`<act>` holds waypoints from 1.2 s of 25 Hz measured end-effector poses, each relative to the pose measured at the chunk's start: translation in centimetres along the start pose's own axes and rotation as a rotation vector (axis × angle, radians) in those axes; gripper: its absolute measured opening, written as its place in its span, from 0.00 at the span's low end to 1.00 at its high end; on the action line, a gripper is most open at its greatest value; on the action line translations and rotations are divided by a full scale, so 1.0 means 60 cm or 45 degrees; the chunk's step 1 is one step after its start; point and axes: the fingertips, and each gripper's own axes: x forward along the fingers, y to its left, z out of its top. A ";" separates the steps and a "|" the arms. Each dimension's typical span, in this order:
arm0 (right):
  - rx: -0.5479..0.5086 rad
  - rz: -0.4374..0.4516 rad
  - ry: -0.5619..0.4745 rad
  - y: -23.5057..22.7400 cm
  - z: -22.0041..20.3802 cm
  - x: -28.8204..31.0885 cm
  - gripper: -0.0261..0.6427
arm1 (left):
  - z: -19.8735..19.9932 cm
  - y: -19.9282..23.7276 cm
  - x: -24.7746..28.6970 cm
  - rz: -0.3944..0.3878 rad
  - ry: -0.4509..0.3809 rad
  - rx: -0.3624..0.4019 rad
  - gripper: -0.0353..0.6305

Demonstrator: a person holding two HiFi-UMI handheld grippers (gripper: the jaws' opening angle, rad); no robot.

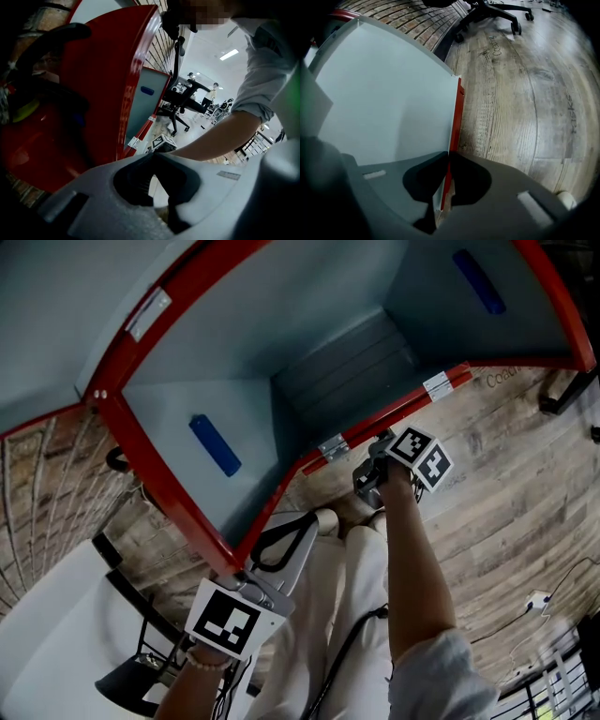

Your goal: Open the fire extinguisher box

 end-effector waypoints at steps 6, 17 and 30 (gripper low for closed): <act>-0.021 -0.049 0.024 0.002 0.008 -0.010 0.08 | 0.014 -0.018 -0.002 -0.001 -0.020 0.011 0.05; -0.275 0.065 -0.160 0.065 0.097 -0.178 0.05 | 0.067 -0.072 -0.040 0.010 -0.044 -0.005 0.05; -0.952 0.185 -0.391 0.321 0.144 -0.544 0.05 | 0.289 -0.191 -0.193 0.014 -0.201 0.150 0.05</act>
